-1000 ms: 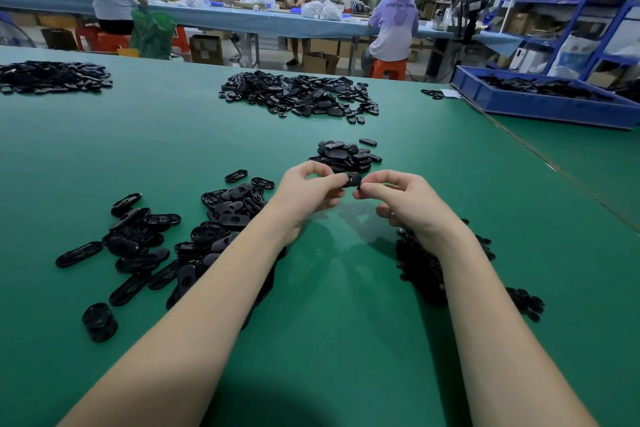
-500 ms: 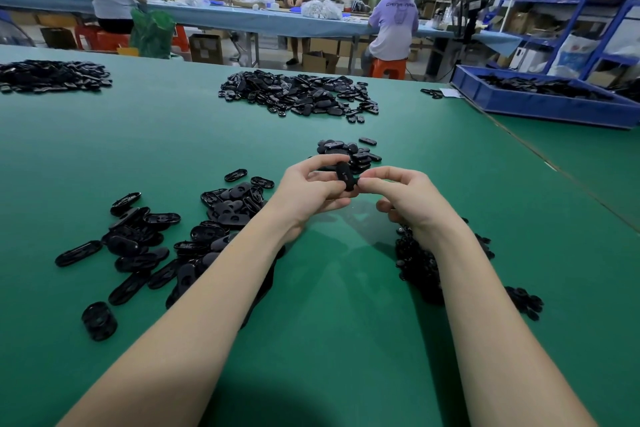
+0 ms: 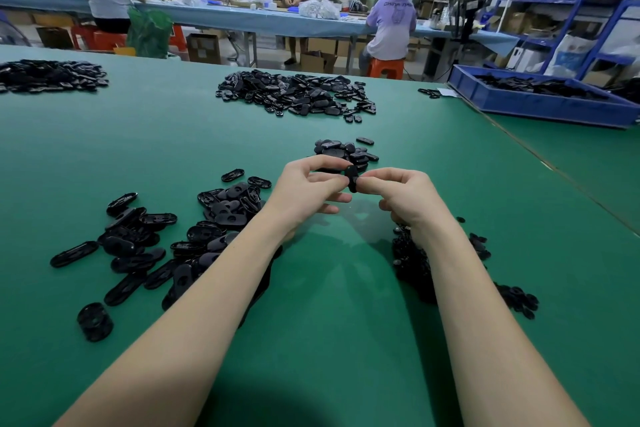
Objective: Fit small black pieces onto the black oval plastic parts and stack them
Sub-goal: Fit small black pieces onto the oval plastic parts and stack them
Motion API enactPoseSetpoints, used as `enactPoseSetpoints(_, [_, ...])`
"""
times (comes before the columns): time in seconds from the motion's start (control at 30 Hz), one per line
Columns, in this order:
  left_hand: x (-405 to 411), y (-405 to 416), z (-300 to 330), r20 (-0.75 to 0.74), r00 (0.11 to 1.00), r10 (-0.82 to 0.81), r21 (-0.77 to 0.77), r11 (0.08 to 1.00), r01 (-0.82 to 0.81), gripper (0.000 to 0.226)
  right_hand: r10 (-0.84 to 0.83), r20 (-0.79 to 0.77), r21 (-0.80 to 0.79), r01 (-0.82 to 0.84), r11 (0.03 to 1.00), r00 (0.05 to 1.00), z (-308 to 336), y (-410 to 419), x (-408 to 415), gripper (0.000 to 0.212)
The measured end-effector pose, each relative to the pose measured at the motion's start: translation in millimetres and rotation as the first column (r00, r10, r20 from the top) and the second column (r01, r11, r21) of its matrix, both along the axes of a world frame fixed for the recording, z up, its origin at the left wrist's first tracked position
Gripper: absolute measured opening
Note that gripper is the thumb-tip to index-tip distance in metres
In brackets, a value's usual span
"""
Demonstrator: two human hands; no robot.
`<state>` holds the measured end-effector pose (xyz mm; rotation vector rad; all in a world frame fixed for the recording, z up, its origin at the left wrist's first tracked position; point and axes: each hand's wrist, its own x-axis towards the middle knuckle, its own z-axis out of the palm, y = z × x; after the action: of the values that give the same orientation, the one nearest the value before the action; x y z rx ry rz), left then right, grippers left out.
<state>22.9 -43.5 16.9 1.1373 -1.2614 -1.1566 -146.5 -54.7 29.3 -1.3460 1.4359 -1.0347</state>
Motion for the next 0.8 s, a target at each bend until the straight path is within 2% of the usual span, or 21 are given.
enactPoseSetpoints(0.27, [-0.8,1.5,2.2,0.021,1.0,-0.018,0.003,1.0,0.018,0.015,0.001,0.026,0.002,-0.001,1.0,1.0,-1.0,0.7,0.6,0.009])
enactPoseSetpoints(0.53, [-1.0,4.8,6.6,-0.046,0.999,-0.007,0.071,0.997,0.01,0.01,-0.01,-0.035,-0.01,0.009,1.0,0.999,-1.1,1.7,-1.9,0.023])
enactPoseSetpoints(0.67, [1.9,5.7,9.6,-0.054,0.998,-0.044,0.102,0.994,0.049,0.018,0.034,0.051,0.034,-0.036,0.999,0.998,-3.8,2.4,-4.6,0.026])
enactPoseSetpoints(0.8, [0.7,5.1,8.8,-0.084,0.994,-0.063,0.131,0.989,0.074,0.013,0.069,0.068,0.011,-0.07,0.997,0.995,-4.6,1.4,-4.7,0.02])
